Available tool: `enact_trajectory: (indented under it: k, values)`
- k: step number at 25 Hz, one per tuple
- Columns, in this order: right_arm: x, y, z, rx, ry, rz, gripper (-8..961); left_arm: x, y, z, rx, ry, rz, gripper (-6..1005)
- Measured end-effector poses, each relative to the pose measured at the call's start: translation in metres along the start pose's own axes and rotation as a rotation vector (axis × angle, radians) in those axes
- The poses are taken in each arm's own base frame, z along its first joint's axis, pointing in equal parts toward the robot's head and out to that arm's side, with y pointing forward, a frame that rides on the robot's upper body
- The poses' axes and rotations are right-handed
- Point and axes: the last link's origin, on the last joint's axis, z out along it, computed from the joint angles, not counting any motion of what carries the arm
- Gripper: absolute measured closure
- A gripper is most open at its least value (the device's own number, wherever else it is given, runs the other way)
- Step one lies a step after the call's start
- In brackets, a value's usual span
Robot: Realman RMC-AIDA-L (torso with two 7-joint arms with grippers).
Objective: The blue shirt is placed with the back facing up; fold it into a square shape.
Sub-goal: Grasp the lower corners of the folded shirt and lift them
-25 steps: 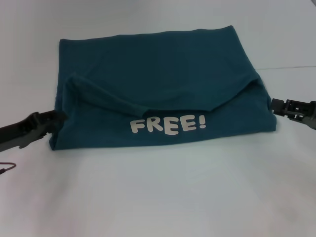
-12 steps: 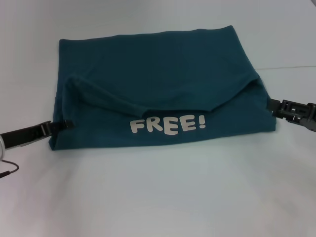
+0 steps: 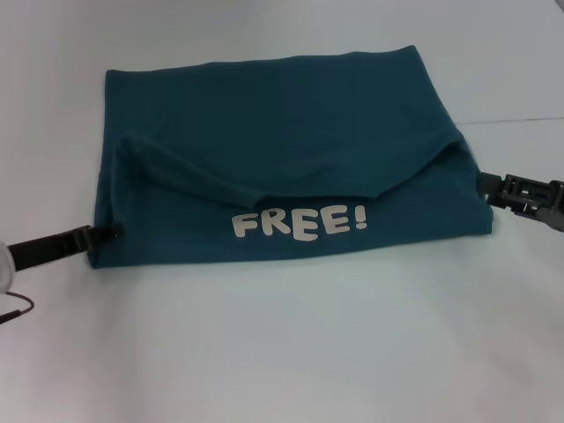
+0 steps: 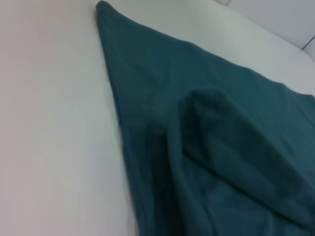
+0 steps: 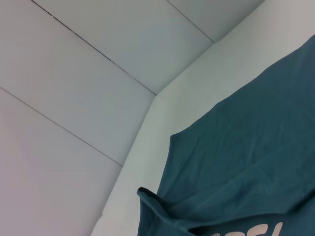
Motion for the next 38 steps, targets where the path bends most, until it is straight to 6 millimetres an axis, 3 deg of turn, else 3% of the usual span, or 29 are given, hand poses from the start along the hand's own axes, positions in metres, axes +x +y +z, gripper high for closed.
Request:
enact_trajectory:
  k: [15,26,34,38]
  values:
    - [0.0,-0.003,-0.004,0.013,-0.015,0.009,328,-0.005,0.008,0.009,-0.013,-0.037,0.016,268]
    - [0.002,-0.002,-0.005,0.006,-0.01,0.018,329,-0.003,0.01,0.008,-0.019,-0.033,-0.006,276]
    - [0.002,-0.002,-0.005,0.006,-0.008,0.017,329,-0.005,0.012,0.009,-0.022,-0.042,0.008,703]
    - [0.001,-0.003,-0.006,0.012,0.006,0.01,330,-0.003,0.014,0.008,-0.037,-0.038,0.001,774]
